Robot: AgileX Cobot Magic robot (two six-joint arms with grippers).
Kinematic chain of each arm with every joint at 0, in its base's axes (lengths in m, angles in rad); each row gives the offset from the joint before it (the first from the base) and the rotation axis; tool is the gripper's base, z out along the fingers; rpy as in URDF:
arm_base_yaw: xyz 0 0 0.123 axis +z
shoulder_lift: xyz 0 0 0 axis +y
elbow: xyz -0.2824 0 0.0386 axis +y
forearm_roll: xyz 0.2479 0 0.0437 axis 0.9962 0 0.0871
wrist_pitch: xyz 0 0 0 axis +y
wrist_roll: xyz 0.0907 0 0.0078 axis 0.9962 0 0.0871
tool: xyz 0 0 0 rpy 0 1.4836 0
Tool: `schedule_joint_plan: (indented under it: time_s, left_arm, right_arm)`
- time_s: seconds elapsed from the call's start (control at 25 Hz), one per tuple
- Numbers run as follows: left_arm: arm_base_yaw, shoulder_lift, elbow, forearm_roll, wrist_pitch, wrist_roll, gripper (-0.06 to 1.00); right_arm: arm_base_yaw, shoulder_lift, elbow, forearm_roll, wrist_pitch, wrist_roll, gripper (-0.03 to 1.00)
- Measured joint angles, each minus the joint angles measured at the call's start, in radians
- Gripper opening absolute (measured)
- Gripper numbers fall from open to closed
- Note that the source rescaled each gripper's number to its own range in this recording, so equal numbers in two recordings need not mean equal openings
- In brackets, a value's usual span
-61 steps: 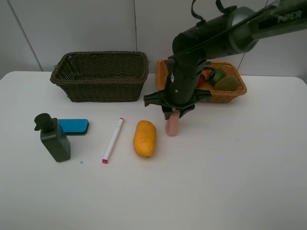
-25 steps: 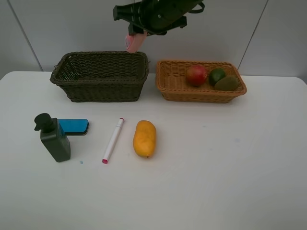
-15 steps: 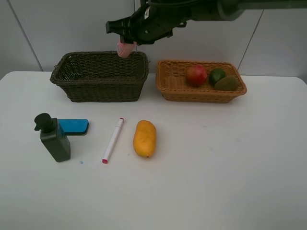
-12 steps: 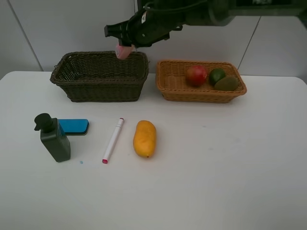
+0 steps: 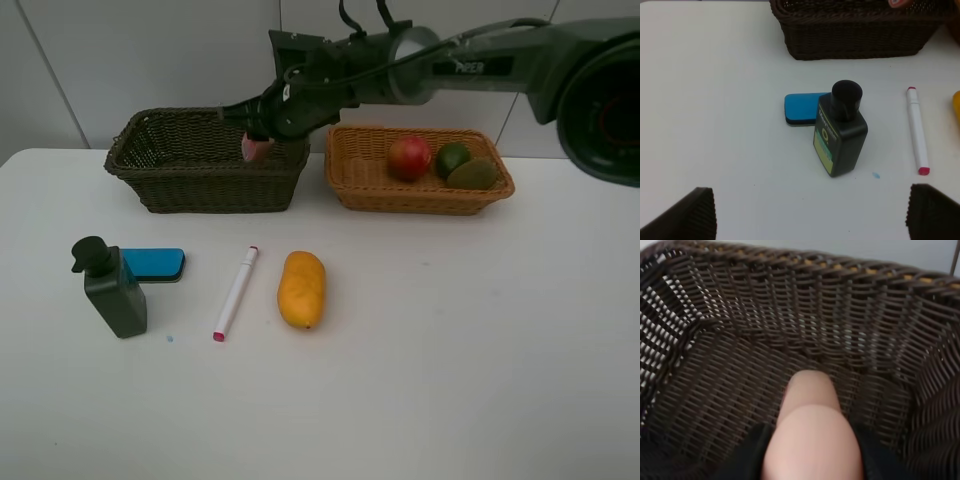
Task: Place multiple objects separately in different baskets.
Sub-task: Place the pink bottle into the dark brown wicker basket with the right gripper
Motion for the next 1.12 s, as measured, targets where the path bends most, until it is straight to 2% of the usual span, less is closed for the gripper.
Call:
schedule_joint_plan:
  time_s: [0.68,0.72,0.76,0.84,0.88,0.96,1.0,1.12]
  left_arm:
    - [0.000,0.000,0.000,0.000,0.000,0.000,1.00]
    - [0.000,0.000,0.000,0.000,0.000,0.000,1.00]
    - [0.000,0.000,0.000,0.000,0.000,0.000,1.00]
    - [0.000,0.000,0.000,0.000,0.000,0.000,1.00]
    - [0.000,0.000,0.000,0.000,0.000,0.000,1.00]
    - [0.000,0.000,0.000,0.000,0.000,0.000,1.00]
    - [0.000,0.000,0.000,0.000,0.000,0.000,1.00]
    - [0.000,0.000,0.000,0.000,0.000,0.000,1.00]
  right_arm:
    - [0.000,0.000,-0.002,-0.018,-0.007,0.001,0.03]
    - [0.000,0.000,-0.002,-0.018,-0.006,0.001,0.05]
    - [0.000,0.000,-0.003,-0.020,-0.006,0.001,0.12]
    - [0.000,0.000,-0.008,-0.039,-0.006,0.001,0.46]
    - [0.000,0.000,-0.009,-0.054,-0.006,0.001,0.66]
    - [0.000,0.000,-0.009,-0.072,-0.006,0.001,0.88]
    - [0.000,0.000,-0.009,-0.074,-0.006,0.001,0.93]
    - [-0.001,0.000,-0.009,-0.076,-0.007,0.001,0.98]
